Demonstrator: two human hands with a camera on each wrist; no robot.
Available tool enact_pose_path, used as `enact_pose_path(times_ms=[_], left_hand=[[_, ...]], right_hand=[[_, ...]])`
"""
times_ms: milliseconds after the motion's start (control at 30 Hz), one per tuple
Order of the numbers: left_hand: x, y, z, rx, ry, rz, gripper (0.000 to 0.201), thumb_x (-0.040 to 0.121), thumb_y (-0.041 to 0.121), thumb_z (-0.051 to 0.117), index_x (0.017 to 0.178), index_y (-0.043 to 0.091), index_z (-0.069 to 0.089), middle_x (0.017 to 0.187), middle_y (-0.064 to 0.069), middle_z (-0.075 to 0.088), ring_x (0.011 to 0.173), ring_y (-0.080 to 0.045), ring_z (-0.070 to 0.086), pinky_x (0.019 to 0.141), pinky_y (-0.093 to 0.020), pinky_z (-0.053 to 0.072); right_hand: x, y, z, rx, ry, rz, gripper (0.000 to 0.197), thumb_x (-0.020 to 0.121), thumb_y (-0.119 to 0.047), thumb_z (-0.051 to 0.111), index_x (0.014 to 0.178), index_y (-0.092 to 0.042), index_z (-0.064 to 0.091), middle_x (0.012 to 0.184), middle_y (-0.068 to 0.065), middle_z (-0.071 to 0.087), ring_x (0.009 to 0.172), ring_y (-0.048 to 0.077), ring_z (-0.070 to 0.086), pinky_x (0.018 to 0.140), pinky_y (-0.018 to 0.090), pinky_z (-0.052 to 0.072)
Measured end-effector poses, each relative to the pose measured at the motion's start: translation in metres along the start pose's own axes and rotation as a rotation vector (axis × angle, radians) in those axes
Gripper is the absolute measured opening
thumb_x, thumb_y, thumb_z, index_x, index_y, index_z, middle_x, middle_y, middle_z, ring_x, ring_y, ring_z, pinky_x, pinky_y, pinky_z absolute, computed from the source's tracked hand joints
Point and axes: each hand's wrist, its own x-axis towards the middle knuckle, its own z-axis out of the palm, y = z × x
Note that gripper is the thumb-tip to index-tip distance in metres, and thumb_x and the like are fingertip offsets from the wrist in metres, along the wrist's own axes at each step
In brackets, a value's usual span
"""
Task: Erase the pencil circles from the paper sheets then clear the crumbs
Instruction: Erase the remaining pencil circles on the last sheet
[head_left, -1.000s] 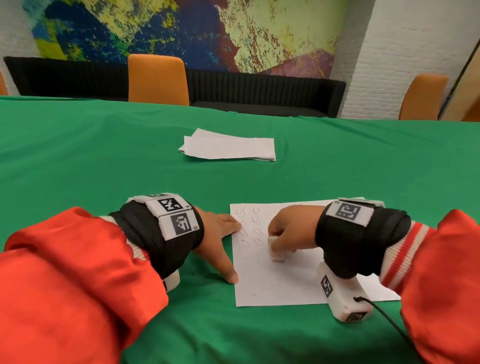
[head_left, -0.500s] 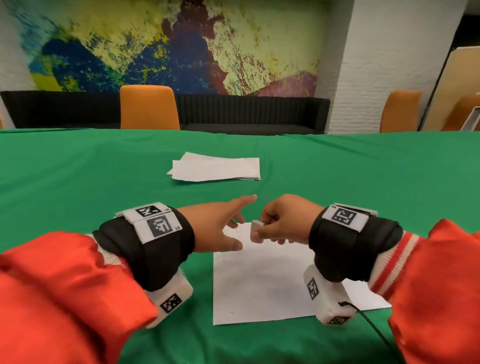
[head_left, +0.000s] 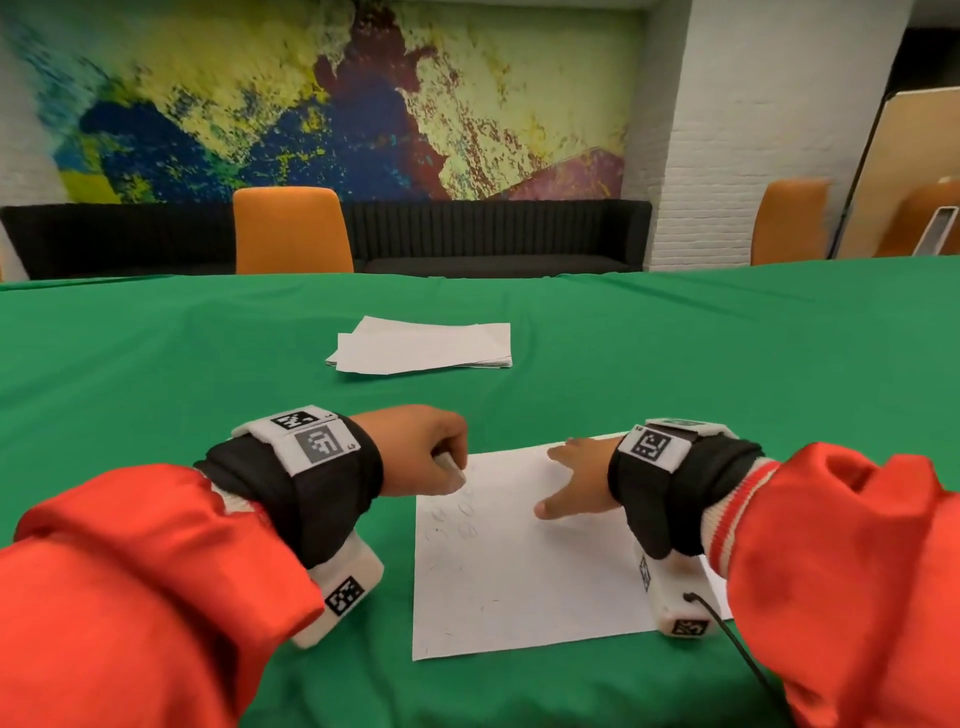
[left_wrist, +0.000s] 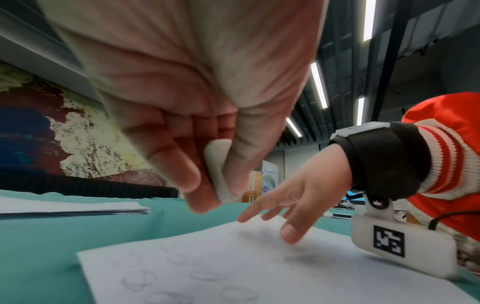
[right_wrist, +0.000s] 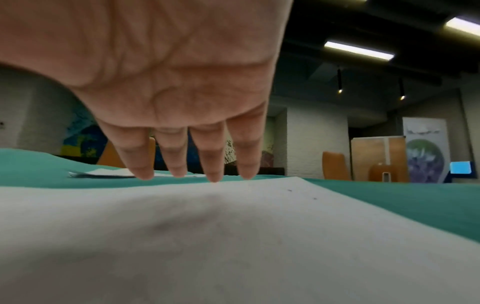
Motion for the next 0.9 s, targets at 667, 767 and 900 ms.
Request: enact_pose_path(times_ms=[667,767,900], left_hand=[[0.028,0.004,0.020,-0.109,-0.245,-0.077,0.017,0.083,0.024,0.072,0.075,0.025,0.057,0.065,0.014,0.060,0.053,0.003,0.056,0.052,-0.006,0.043],[0.033,0.007,0.024,-0.182,-0.263,-0.098,0.018,0.081,0.016,0.074,0.073,0.022,0.060,0.064,0.010,0.062,0.042,0.005,0.056,0.052,-0.006,0.047],[0.040,0.011,0.024,-0.241,-0.284,-0.113,0.011,0.084,0.009,0.070,0.079,0.015,0.063,0.066,0.003,0.061,0.037,0.004,0.054,0.047,-0.007,0.048]], right_hand=[[0.006,-0.009,0.011,-0.065,-0.144,-0.170,0.092,0.080,-0.067,0.051,0.148,-0.039,-0.005,0.157,-0.006,-0.009,0.144,0.023,0.016,0.116,0.040,0.014],[0.008,-0.007,0.012,-0.066,-0.154,-0.165,0.095,0.077,-0.070,0.052,0.146,-0.042,-0.006,0.157,-0.009,-0.011,0.144,0.022,0.013,0.116,0.043,0.013],[0.009,-0.006,0.014,-0.065,-0.165,-0.159,0.096,0.075,-0.072,0.053,0.145,-0.045,-0.007,0.156,-0.012,-0.012,0.145,0.021,0.009,0.117,0.045,0.011]])
